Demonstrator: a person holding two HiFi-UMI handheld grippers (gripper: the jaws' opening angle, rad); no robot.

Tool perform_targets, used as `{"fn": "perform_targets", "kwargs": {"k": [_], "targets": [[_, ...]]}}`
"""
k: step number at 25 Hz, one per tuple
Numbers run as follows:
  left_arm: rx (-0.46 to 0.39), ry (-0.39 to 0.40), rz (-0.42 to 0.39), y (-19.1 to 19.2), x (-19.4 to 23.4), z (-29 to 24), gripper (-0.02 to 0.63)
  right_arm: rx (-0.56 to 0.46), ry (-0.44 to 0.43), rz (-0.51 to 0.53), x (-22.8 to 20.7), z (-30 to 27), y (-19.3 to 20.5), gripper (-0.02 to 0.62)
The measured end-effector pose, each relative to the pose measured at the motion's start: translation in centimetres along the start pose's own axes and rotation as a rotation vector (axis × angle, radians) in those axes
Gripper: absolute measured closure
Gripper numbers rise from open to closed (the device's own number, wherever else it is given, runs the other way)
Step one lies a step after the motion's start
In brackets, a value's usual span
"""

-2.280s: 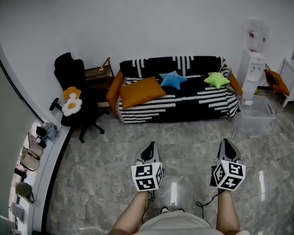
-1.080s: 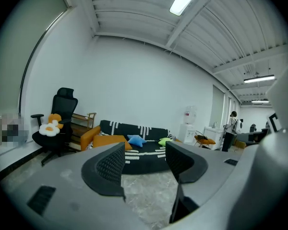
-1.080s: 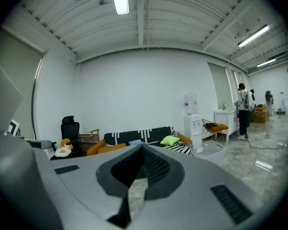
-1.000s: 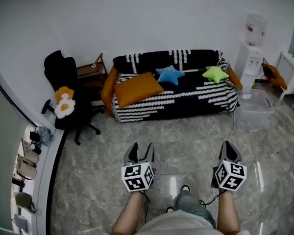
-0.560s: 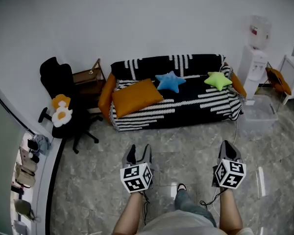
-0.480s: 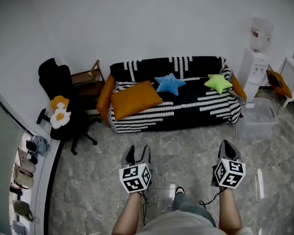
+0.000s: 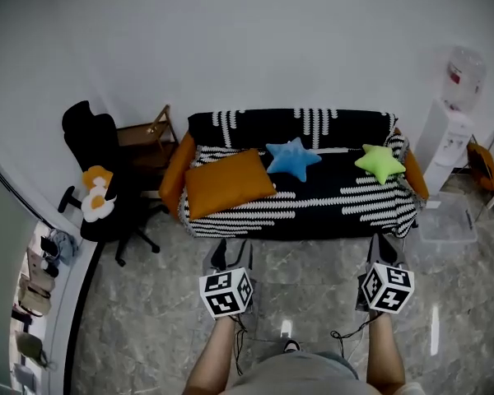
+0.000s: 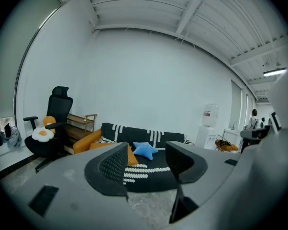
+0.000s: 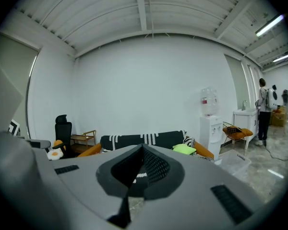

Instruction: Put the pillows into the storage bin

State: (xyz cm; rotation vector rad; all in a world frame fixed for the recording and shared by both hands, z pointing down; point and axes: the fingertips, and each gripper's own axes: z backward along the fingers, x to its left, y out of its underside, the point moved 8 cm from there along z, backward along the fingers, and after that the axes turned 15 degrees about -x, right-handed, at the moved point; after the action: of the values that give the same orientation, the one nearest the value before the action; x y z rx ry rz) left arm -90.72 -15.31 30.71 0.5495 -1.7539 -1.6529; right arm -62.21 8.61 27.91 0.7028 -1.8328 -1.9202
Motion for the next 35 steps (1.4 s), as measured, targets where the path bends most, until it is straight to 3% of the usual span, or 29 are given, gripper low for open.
{"fn": "perform_targets", "kwargs": {"k": [7,15,26,35], "targets": [[0.031,-0.035,-0.049,0.7,0.4,-5.1,0.364,0.022,-0.002,-0.072,-1.8,-5.7,2.0,0.594],[0.083,-0.055,-0.042,2.2,2.6,-11.4,0.364,0.068,0.009,-0.098,-1.6,-11.6,3.9,0.594],[0.043,-0.006,-0.048,-0.7,9.6,-30.8,0.364,0.046,0.074,-0.082,1.9,-28.2,3.1,0.594],[0.086,-0.061,0.026,0.3,19.0,-44.0,0.364,0.075,0.050,0.023,6.8,-42.9,1.0,0.594]]}}
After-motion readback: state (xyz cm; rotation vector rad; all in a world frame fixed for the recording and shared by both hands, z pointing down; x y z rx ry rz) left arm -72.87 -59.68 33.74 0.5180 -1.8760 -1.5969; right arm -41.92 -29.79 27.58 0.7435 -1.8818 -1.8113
